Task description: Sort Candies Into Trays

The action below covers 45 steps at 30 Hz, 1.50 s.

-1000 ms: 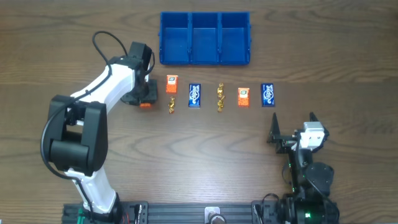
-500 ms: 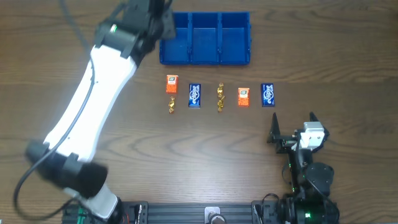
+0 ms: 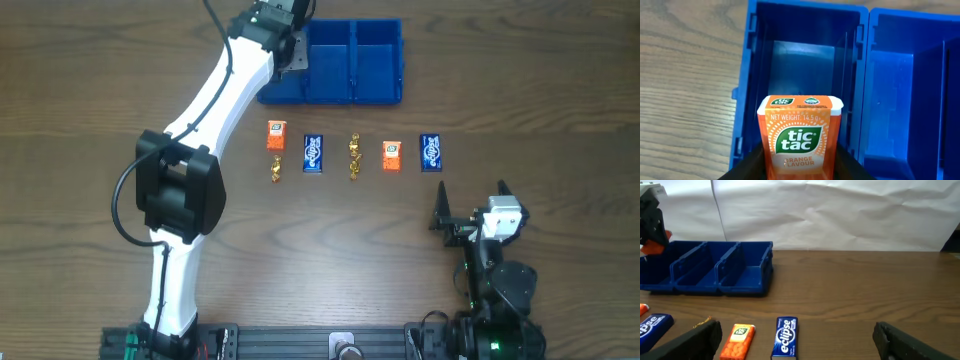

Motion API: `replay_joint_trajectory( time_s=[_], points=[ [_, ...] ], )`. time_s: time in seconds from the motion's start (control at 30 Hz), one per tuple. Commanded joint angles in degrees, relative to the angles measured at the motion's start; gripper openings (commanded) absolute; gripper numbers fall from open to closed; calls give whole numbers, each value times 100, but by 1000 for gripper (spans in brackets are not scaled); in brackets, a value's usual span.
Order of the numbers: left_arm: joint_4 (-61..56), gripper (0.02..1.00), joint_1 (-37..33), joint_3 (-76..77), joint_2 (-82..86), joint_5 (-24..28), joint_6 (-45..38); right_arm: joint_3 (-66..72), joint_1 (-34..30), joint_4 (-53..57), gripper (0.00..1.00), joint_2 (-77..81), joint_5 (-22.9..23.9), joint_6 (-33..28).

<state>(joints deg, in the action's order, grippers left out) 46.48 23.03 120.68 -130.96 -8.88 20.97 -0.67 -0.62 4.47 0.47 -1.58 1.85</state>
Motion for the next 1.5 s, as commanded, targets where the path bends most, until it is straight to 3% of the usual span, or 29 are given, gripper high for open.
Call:
replay_joint_trajectory(
  time_s=[0.03,0.5,0.63,0.7,0.77,0.9,0.97,1.13,1.27,1.5],
  points=[
    [-28,257,-98,173,13,105,-138,24,-24,15,998,-31,-20,-83],
    [-39,308,-98,173,13,144,-522,24,-24,15,1000,-31,-20,-83],
    [-44,632,-98,173,26,144,-538,24,-24,15,1000,-31,-20,-83],
    [-72,752,-98,173,127,127,-538,24,-24,15,1000,-31,-20,-83],
    [-68,790,-81,173,420,61,-520,24,-24,17,1000,-31,-20,-83],
    [-68,798,131,-177,1626,-186,-293,24,-24,17,1000,-31,-20,-83],
    [-192,790,319,-966,2516,-424,-63,24,-26,15,1000,-31,-20,-83],
    [-844,783,479,-3442,3877,-413,470,24,-26,15,1000,-31,-20,-83],
    [-1456,763,476,-4603,3670,-278,483,24,-24,15,1000,-31,-20,-83],
    [-1751,750,450,-4699,2579,33,542,24,-24,15,1000,-31,-20,-83]
  ],
)
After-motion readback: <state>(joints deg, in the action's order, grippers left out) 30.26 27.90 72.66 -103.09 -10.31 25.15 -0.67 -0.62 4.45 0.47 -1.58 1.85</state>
